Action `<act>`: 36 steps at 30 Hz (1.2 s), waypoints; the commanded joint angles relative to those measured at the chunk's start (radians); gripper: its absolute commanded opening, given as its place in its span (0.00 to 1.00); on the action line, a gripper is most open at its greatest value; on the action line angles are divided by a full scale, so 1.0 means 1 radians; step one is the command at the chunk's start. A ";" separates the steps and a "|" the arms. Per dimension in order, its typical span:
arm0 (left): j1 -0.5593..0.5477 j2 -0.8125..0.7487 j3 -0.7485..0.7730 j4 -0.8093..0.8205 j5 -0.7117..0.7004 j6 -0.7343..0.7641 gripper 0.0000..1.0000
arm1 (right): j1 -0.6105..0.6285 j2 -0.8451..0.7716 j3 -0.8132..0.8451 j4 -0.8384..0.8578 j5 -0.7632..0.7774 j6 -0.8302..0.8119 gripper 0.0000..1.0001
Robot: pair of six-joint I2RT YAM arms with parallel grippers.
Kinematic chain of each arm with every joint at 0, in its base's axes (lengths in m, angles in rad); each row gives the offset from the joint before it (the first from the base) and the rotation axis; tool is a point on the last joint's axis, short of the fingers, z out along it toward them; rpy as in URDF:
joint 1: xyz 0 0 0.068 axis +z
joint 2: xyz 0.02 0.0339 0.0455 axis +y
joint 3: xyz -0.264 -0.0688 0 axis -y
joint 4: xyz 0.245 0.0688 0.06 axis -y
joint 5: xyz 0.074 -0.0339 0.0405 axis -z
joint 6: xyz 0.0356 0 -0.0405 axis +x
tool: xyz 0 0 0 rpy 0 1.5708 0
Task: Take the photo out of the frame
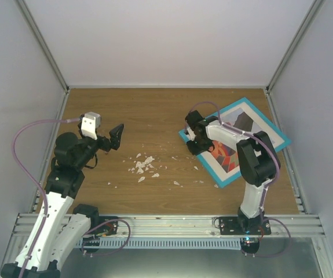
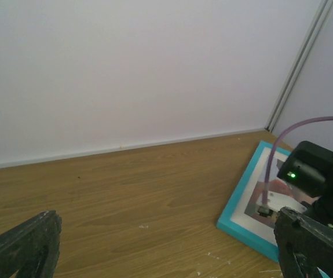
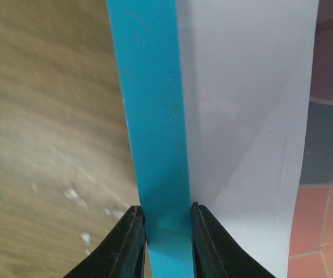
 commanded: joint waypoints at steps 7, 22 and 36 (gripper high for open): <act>-0.018 -0.021 -0.002 0.035 0.004 0.010 0.99 | 0.055 0.183 0.360 0.089 -0.084 0.215 0.13; -0.022 -0.032 -0.012 0.042 0.011 -0.001 0.99 | 0.063 0.320 0.554 0.255 -0.244 0.251 0.41; -0.027 0.045 0.022 0.030 0.018 -0.096 0.99 | -0.369 0.065 0.270 0.327 -0.239 0.086 0.80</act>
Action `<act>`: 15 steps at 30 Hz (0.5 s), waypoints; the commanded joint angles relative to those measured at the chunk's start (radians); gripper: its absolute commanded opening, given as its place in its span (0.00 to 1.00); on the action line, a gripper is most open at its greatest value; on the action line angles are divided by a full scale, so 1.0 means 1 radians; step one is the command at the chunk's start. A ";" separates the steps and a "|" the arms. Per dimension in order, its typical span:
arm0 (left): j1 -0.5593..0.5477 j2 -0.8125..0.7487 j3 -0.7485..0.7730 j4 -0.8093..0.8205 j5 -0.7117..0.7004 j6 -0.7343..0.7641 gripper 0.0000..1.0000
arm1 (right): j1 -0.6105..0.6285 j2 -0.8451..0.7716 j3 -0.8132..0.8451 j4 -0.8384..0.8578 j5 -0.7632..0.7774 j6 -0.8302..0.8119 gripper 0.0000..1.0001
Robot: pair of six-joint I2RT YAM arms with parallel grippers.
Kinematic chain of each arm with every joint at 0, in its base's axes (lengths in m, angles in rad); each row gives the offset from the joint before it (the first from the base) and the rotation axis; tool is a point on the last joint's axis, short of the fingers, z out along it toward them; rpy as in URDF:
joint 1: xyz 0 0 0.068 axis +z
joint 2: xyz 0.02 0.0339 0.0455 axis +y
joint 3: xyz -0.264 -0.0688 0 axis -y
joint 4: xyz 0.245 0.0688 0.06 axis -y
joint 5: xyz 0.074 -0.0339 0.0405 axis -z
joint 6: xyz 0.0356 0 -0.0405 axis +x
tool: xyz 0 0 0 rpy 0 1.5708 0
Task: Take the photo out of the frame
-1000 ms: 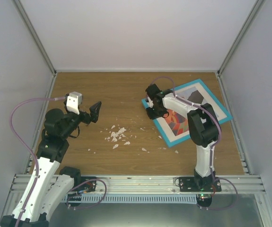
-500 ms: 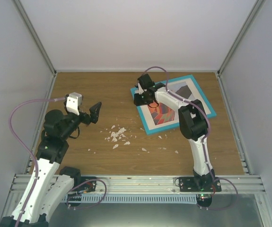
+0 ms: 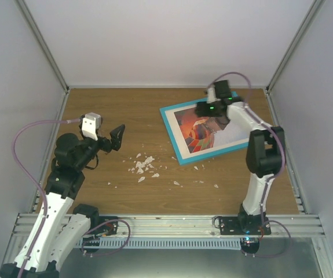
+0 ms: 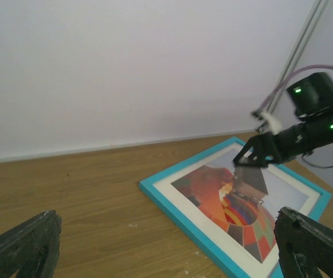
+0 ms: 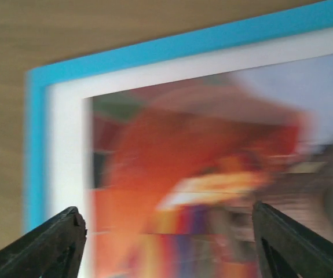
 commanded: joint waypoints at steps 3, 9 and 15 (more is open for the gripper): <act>-0.008 0.164 0.073 -0.028 0.068 -0.140 0.99 | -0.265 -0.042 -0.061 0.049 -0.022 -0.091 0.87; -0.046 0.357 0.067 -0.009 0.177 -0.271 0.99 | -0.460 -0.011 -0.057 0.070 -0.040 -0.124 0.97; -0.186 0.545 0.023 0.120 0.201 -0.383 0.99 | -0.578 0.071 -0.009 0.067 -0.127 -0.148 1.00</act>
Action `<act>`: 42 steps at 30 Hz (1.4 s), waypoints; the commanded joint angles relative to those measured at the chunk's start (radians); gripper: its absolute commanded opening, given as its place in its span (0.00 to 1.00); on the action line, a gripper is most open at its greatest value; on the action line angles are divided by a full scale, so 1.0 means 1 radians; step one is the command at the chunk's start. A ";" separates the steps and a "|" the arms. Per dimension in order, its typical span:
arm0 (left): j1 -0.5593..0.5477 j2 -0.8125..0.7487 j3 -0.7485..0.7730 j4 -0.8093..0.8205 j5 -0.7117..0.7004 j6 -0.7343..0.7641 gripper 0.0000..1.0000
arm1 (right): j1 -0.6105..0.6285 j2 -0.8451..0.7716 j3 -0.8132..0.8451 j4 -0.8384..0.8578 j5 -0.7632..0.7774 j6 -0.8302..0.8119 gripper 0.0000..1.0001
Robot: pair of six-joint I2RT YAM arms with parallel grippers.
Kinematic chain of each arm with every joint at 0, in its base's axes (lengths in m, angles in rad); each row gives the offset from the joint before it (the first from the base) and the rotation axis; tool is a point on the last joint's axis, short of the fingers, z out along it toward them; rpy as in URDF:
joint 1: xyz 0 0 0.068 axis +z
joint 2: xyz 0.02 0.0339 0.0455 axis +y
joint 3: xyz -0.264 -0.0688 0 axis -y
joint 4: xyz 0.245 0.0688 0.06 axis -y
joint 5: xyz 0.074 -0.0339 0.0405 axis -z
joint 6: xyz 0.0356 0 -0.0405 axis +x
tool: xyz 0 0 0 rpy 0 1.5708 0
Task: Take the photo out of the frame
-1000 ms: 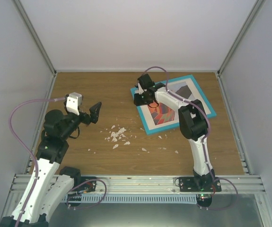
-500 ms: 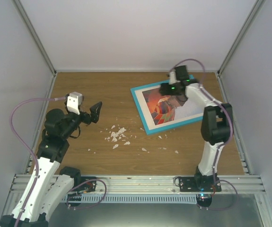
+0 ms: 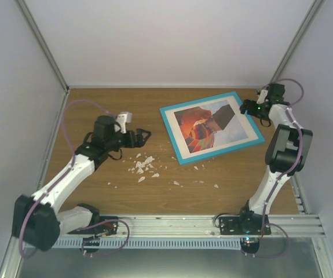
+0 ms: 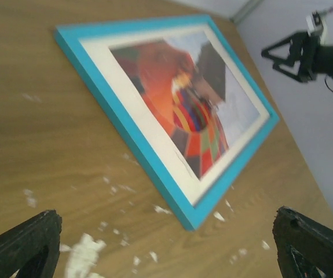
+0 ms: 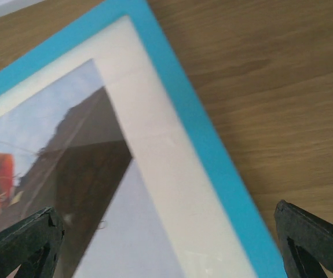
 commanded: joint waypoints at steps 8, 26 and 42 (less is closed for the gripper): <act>-0.208 0.375 0.021 0.283 0.086 -0.189 0.99 | -0.104 0.172 0.062 -0.011 -0.108 -0.051 1.00; -0.237 0.746 0.273 0.234 0.060 -0.140 0.99 | -0.053 -0.029 -0.278 0.062 -0.201 0.051 0.98; -0.049 0.782 0.389 0.090 -0.076 -0.069 0.99 | 0.352 -0.503 -0.832 0.129 -0.233 0.203 0.98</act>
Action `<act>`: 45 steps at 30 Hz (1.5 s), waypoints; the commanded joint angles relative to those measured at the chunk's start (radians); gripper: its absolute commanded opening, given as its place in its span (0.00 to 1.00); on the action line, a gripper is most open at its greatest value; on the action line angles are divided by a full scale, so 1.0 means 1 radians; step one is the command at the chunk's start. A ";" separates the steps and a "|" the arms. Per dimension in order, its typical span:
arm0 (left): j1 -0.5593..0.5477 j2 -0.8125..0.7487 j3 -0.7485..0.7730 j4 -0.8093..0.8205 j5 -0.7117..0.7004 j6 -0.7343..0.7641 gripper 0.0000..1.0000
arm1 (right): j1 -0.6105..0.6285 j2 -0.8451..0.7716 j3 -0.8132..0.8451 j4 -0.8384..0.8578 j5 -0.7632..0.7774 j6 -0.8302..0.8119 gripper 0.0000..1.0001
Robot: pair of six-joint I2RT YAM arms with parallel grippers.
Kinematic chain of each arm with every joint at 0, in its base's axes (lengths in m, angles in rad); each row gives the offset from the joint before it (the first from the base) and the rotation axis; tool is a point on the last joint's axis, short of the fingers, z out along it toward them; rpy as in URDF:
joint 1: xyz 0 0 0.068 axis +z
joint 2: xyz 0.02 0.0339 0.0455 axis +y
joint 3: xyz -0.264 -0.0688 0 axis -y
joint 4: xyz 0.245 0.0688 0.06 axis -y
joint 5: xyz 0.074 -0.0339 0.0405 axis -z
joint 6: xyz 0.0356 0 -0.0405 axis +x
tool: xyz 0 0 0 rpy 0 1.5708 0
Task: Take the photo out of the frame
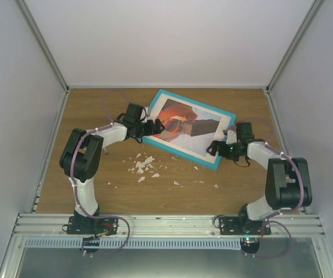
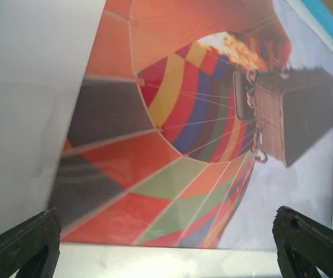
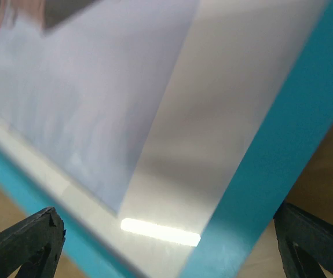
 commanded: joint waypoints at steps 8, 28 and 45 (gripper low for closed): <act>0.082 -0.283 -0.176 0.020 -0.169 -0.066 0.99 | 0.184 -0.201 -0.013 -0.067 0.037 0.032 1.00; -0.030 -0.411 -0.497 0.228 0.020 -0.298 0.99 | -0.057 0.503 0.744 0.027 0.031 -0.191 1.00; -0.035 -0.210 -0.382 0.189 0.007 -0.198 0.99 | -0.057 0.550 0.603 -0.009 -0.118 -0.187 0.97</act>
